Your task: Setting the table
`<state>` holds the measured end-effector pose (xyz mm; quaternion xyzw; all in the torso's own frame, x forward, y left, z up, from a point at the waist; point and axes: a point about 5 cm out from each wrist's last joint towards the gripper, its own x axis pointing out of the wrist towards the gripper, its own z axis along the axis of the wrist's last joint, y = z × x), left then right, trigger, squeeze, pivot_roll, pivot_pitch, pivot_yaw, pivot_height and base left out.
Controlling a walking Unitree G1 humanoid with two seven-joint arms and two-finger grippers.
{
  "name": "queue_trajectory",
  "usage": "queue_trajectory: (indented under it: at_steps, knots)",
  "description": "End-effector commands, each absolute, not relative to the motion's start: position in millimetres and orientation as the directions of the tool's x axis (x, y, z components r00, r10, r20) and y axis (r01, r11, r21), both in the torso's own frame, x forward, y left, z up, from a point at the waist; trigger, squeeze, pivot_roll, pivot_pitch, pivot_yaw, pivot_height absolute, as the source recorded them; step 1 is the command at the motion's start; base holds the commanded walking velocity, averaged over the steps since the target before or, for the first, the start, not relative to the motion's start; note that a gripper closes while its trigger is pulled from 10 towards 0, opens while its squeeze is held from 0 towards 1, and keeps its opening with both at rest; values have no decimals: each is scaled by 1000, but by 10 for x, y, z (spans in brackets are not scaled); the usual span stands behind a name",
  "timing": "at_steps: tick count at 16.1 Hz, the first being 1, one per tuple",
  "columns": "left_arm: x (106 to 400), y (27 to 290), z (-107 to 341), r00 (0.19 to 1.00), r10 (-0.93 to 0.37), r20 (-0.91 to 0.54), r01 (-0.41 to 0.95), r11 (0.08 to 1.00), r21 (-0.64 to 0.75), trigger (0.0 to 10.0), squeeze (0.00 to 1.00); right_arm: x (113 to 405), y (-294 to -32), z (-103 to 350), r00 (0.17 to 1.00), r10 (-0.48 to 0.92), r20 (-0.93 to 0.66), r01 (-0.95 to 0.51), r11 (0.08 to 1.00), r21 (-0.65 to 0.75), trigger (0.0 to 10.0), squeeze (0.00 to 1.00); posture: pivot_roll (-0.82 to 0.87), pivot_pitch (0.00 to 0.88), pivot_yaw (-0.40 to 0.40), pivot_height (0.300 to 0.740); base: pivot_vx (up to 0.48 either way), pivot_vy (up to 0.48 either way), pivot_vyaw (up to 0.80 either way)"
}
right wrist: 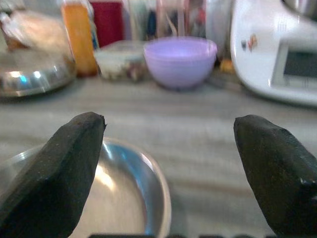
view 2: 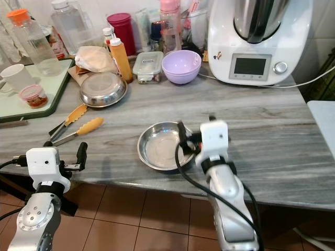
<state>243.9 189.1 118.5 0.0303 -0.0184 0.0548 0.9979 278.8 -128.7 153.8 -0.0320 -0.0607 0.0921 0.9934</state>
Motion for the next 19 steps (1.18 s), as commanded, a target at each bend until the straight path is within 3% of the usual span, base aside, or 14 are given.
queue_trajectory:
  at_steps: [1,6,19]
  knots:
    - [2439,1908,1190,992,121,32,-123,991,54,10000,0,2772,-1282,1567,975,183,122,-179,983,-49,10000,0,-235,117,138,740,0,0,0]
    - [2462,1889,1161,990,139,31,-141,989,53,10000,0,2765,-1272,1504,977,195,82,-192,981,-37,10000,0,-244,118,121,740,0,0,-579]
    - [2526,1906,1183,987,163,0,-162,985,61,10000,0,2865,-1281,1687,969,193,152,-185,981,-65,10000,0,-232,109,114,740,0,0,0]
